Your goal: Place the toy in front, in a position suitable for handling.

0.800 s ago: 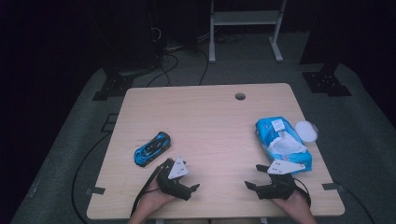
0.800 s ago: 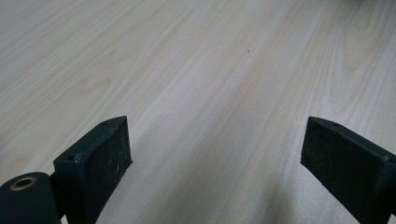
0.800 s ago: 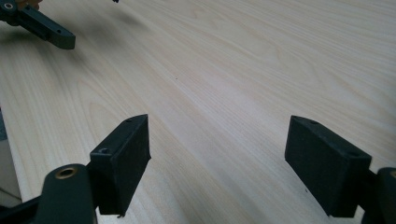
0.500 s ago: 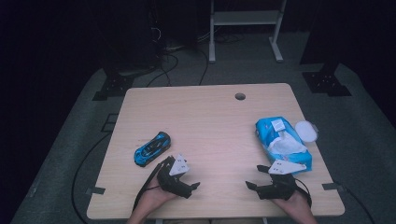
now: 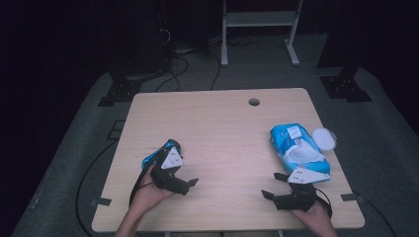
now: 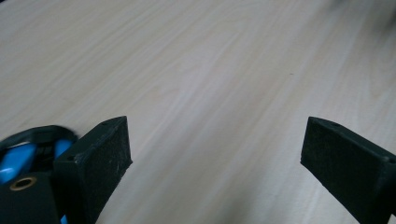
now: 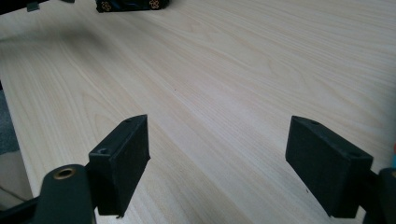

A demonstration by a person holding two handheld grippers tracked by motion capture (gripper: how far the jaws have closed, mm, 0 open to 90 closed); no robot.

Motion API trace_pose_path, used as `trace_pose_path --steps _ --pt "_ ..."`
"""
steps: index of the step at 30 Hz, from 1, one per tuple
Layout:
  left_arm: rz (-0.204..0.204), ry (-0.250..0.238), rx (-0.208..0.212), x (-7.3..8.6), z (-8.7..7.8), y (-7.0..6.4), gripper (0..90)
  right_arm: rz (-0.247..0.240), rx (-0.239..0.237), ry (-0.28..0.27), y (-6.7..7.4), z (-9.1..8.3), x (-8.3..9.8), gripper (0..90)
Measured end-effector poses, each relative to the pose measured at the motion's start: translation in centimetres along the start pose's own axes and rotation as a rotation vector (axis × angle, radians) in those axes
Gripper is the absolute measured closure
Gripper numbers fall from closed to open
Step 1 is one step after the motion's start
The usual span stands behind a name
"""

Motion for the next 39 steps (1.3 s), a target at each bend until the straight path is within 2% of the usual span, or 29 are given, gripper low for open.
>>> trace_pose_path --steps 2,4,5,6,8,11,12,13,14,15,17,18,19,20,21,22,23,24,25,31,37,38,39 --pt "-0.003 0.014 -0.02 -0.3 -0.5 1.2 7.7 0.007 -0.003 0.002 -0.1 -0.1 0.1 20.9" --pt "-0.005 0.02 -0.021 -0.4 -0.7 1.6 7.7 0.01 -0.006 0.003 -0.1 -0.1 0.1 20.9" --pt "-0.028 0.025 -0.024 -0.6 -1.0 2.3 7.7 0.008 -0.008 0.004 -0.1 -0.1 0.2 20.9" --pt "-0.028 0.025 -0.024 -0.6 -1.0 2.3 7.7 0.008 -0.008 0.004 -0.1 -0.1 0.2 20.9" --pt "-0.027 0.042 -0.03 -0.8 -1.3 3.2 7.7 0.005 -0.015 0.006 0.0 0.0 0.1 20.9" --pt "-0.006 0.067 -0.07 -1.4 -1.8 4.8 7.7 -0.005 -0.025 0.013 0.3 0.2 0.2 20.9" --pt "-0.006 0.067 -0.07 -1.4 -1.8 4.8 7.7 -0.008 -0.028 0.018 0.5 0.3 0.2 20.9" --pt "0.01 0.089 -0.091 -1.5 -1.9 5.5 7.7 -0.013 -0.033 0.021 0.6 0.3 0.2 20.9" --pt "0.01 0.089 -0.091 -1.5 -1.9 5.5 7.7 -0.013 -0.033 0.021 0.6 0.3 0.2 20.9" --pt "0.003 0.115 -0.092 -1.4 -1.8 6.1 7.7 -0.014 -0.039 0.025 0.7 0.5 0.2 20.9" --pt "-0.002 0.147 -0.096 -1.1 -1.5 6.9 7.7 -0.013 -0.043 0.034 0.7 0.6 0.4 20.9" --pt "-0.002 0.147 -0.096 -1.1 -1.5 6.9 7.7 -0.013 -0.043 0.034 0.7 0.6 0.4 20.9" --pt "-0.008 0.178 -0.111 -0.4 -1.0 7.6 7.7 -0.015 -0.047 0.036 0.7 0.6 0.4 20.9" --pt "-0.008 0.178 -0.111 -0.4 -1.0 7.6 7.7 -0.015 -0.047 0.036 0.7 0.6 0.4 20.9" --pt "-0.023 0.205 -0.118 0.4 -0.5 8.2 7.7 -0.015 -0.048 0.033 0.8 0.6 0.3 21.0" --pt "-0.023 0.205 -0.118 0.4 -0.5 8.2 7.7 -0.015 -0.048 0.033 0.8 0.6 0.3 21.0" --pt "-0.04 0.241 -0.128 1.3 -0.1 8.8 7.7 -0.014 -0.049 0.033 0.7 0.6 0.3 20.9" --pt "-0.04 0.241 -0.128 1.3 -0.1 8.8 7.7 -0.014 -0.049 0.033 0.7 0.6 0.3 20.9" --pt "-0.055 0.265 -0.13 2.1 0.4 9.3 7.8 -0.012 -0.053 0.036 0.7 0.6 0.4 20.9" --pt "-0.099 0.308 -0.124 3.5 1.5 10.6 7.7 -0.016 -0.056 0.04 0.9 0.7 0.4 21.0" --pt "-0.11 0.329 -0.122 3.8 2.1 11.0 7.8 -0.016 -0.059 0.043 0.9 0.8 0.5 21.0" --pt "-0.112 0.337 -0.113 3.9 2.2 11.0 7.8 -0.018 -0.059 0.043 0.9 0.8 0.5 21.0" --pt "-0.101 0.369 -0.109 4.3 2.4 11.1 7.7 -0.018 -0.06 0.044 0.9 0.8 0.5 21.0"
Point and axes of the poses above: each handheld gripper's, and its own axes: z roughly forward along the jaws, x roughly out of its underside, y roughly to its left, the point moved 5 cm from there along z, roughly forward along the jaws, and after that the axes turned 9 degrees about -y, right-handed, at the moved point
